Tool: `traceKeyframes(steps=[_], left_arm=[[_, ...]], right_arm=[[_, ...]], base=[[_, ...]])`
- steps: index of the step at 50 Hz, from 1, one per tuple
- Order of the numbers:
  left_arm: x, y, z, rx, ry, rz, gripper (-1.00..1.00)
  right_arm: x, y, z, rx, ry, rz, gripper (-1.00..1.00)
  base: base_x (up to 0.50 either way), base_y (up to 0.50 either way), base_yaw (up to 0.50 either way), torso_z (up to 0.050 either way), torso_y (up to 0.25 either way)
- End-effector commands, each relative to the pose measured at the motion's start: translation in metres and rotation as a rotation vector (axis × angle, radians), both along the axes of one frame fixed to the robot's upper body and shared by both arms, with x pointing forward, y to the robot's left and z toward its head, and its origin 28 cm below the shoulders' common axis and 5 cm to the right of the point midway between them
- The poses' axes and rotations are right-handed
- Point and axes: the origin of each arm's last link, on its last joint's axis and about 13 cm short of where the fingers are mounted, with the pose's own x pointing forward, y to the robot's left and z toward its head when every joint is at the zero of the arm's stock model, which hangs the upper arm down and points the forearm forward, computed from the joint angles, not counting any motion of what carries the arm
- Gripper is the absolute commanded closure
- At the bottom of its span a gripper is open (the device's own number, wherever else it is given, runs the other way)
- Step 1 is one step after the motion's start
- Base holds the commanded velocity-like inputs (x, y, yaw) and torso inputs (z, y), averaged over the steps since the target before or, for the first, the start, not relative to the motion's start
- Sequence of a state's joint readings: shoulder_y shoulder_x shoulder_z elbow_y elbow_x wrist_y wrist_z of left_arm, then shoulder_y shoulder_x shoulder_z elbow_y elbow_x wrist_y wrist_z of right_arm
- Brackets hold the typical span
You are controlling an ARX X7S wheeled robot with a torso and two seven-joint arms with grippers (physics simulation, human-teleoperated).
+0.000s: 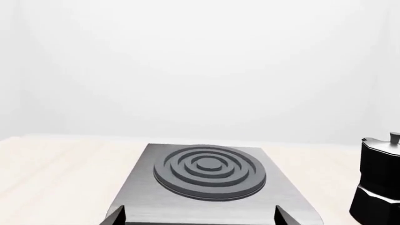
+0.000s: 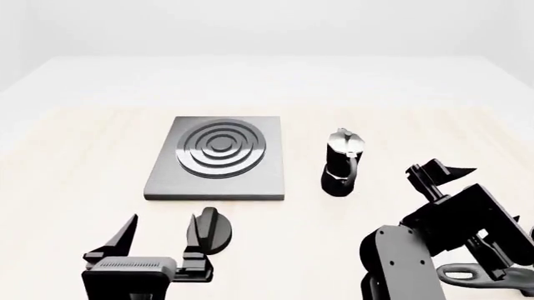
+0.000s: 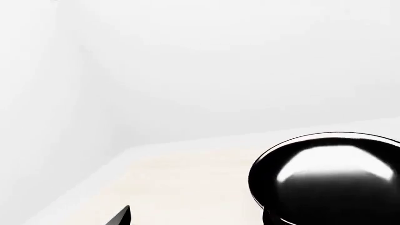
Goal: Put the frying pan on the stove.
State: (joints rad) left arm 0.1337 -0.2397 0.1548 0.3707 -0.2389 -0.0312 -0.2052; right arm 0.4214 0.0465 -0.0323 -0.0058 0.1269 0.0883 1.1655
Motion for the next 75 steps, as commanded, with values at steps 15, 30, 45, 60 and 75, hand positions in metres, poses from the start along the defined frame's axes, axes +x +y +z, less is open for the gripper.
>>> traceKeyframes(steps=[15, 30, 45, 60, 75], left_arm=[[0.0, 0.002, 0.002, -0.006, -0.002, 0.006, -1.0], [0.0, 0.002, 0.001, -0.005, -0.001, 0.005, -1.0], [-0.001, 0.002, 0.001, -0.005, -0.001, 0.004, -1.0], [0.0, 0.001, 0.001, -0.005, 0.002, -0.001, -1.0], [0.0, 0.002, 0.001, -0.008, 0.001, 0.0, -1.0]], right_arm=[[0.0, -0.01, 0.0, 0.067, -0.006, -0.176, -1.0], [0.002, -0.015, -0.016, 0.119, 0.03, -0.249, -1.0], [0.006, -0.018, -0.033, 0.18, 0.069, -0.261, -1.0], [0.004, -0.024, -0.038, 0.184, 0.096, -0.286, -1.0], [0.01, -0.026, -0.05, 0.19, 0.133, -0.278, -1.0]], base=[[0.0, 0.0, 0.0, 0.0, 0.0], [0.0, 0.0, 0.0, 0.0, 0.0], [0.0, 0.0, 0.0, 0.0, 0.0], [0.0, 0.0, 0.0, 0.0, 0.0], [0.0, 0.0, 0.0, 0.0, 0.0]])
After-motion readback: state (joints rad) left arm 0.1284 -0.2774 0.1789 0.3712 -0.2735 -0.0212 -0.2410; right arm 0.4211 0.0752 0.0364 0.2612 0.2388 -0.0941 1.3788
